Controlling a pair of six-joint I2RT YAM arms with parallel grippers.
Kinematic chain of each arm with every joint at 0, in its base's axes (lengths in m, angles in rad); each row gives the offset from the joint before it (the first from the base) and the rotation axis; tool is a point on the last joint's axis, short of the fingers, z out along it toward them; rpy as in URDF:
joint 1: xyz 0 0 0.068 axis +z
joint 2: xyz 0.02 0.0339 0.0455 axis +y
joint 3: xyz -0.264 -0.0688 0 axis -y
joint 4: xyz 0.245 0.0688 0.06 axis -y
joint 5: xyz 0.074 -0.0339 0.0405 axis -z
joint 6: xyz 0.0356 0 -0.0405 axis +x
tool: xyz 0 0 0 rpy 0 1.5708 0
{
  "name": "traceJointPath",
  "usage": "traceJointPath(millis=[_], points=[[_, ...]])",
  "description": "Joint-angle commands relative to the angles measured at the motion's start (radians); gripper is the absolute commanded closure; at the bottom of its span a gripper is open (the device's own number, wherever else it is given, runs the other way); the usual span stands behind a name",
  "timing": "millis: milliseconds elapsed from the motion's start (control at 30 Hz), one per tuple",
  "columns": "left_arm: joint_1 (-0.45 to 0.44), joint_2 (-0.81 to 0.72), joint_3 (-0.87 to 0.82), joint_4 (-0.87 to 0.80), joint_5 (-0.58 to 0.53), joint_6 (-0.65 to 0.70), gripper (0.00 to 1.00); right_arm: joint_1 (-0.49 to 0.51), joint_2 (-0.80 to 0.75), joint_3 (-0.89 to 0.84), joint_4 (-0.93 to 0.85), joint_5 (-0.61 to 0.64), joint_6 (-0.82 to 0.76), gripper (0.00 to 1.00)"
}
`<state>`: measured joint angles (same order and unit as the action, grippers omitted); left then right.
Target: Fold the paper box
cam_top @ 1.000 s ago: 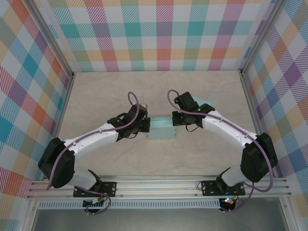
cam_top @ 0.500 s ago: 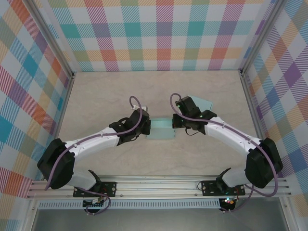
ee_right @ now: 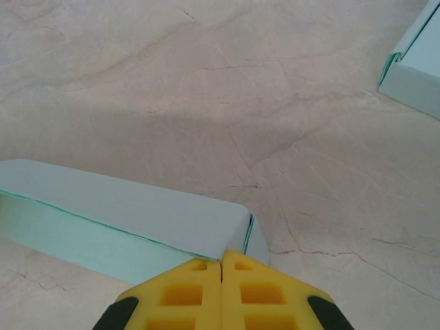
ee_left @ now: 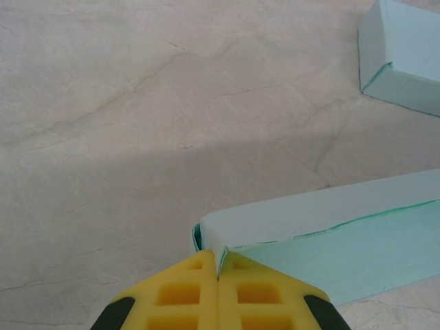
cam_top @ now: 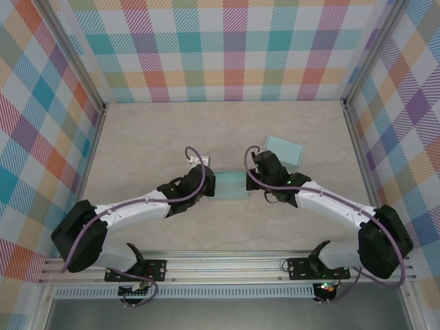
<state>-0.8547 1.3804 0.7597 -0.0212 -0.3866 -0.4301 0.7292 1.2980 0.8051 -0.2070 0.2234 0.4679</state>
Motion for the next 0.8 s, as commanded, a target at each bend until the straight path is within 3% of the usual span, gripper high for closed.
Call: traceJointPath(millis=[0, 100, 200, 567, 667, 767], points=[[-0.041, 0.003, -0.053, 0.01, 0.089, -0.01, 1.0, 0.055, 0.013, -0.069, 0.003, -0.038, -0.003, 1.0], [-0.043, -0.014, -0.088, 0.051, 0.088, -0.027, 1.0, 0.076, 0.008, -0.102, 0.028, 0.009, -0.011, 1.0], [-0.043, -0.045, -0.117, 0.082, 0.088, -0.039, 0.91, 0.091, 0.005, -0.133, 0.05, 0.049, -0.011, 1.0], [-0.045, -0.146, -0.161, 0.124, 0.111, -0.026, 0.31, 0.137, 0.033, -0.153, 0.072, 0.131, -0.018, 1.0], [-0.044, -0.165, -0.163, 0.12, 0.115, -0.041, 0.04, 0.149, 0.043, -0.15, 0.073, 0.14, -0.016, 1.0], [-0.044, -0.189, -0.152, 0.093, 0.094, -0.071, 0.0, 0.156, 0.049, -0.145, 0.069, 0.153, -0.015, 1.0]])
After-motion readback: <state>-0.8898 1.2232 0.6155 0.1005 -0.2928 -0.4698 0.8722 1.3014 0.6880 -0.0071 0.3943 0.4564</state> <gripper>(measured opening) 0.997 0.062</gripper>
